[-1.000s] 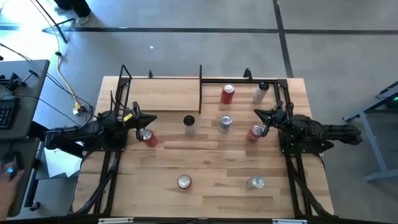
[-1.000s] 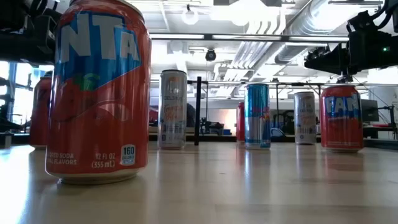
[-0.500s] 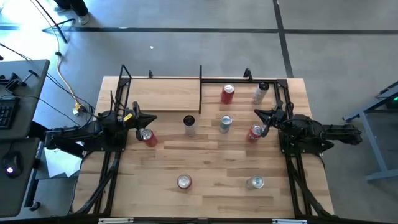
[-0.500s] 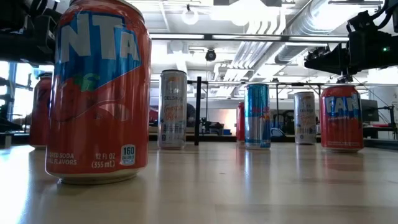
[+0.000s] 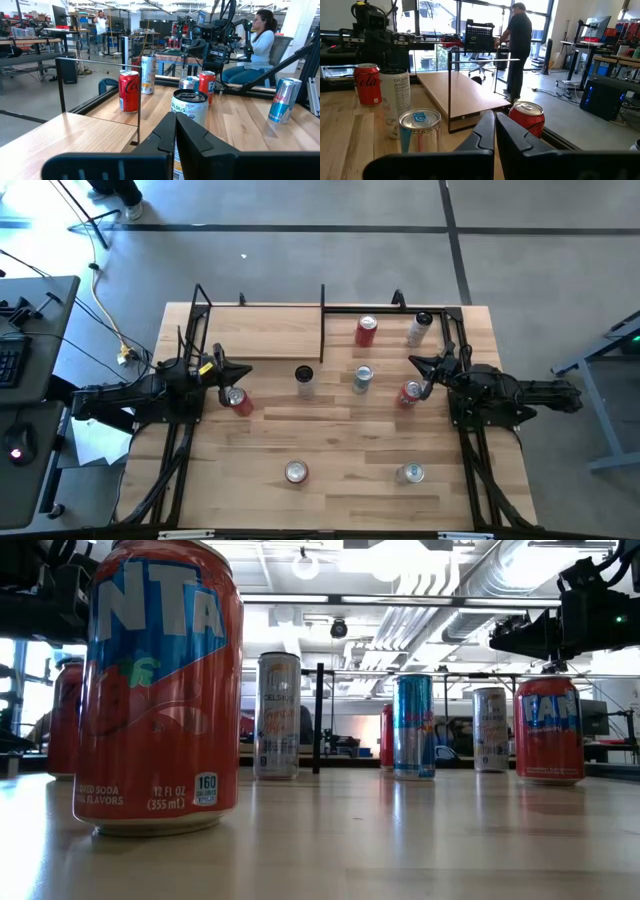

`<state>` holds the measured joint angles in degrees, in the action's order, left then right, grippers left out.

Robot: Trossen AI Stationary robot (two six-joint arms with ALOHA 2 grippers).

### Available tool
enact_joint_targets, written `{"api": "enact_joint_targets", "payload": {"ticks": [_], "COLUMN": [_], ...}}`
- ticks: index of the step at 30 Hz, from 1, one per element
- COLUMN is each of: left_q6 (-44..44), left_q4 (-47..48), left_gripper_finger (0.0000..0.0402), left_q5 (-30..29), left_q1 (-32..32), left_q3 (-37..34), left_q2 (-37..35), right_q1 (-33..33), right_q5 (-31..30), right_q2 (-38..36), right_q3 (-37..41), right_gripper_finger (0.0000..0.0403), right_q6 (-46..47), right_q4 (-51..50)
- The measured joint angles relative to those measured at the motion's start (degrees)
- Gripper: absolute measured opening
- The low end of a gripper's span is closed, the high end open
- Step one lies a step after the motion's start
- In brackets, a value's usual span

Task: Place canned beverage on shelf

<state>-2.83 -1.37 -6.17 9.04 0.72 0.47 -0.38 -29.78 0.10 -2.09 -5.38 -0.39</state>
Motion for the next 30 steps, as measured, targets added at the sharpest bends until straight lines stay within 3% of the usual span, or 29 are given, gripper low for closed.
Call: {"api": "enact_joint_targets", "payload": {"ticks": [19,26,30], "left_q6": [-3.1,-1.7,-5.1], "left_q4": [-3.5,-8.1,-5.4], "left_gripper_finger": [0.0003,0.0003,0.0001], "left_q5": [0.2,10.4,6.6], "left_q1": [-0.1,-0.1,-0.1], "left_q3": [0.0,0.6,4.3], "left_q2": [0.0,0.1,2.3], "right_q1": [0.0,0.0,0.0], "right_q5": [0.0,0.0,0.0], "right_q2": [0.0,0.0,0.0], "right_q3": [0.0,0.0,0.0], "right_gripper_finger": [0.0,0.0,0.0], "right_q6": [0.0,0.0,0.0], "right_q4": [0.0,0.0,0.0]}}
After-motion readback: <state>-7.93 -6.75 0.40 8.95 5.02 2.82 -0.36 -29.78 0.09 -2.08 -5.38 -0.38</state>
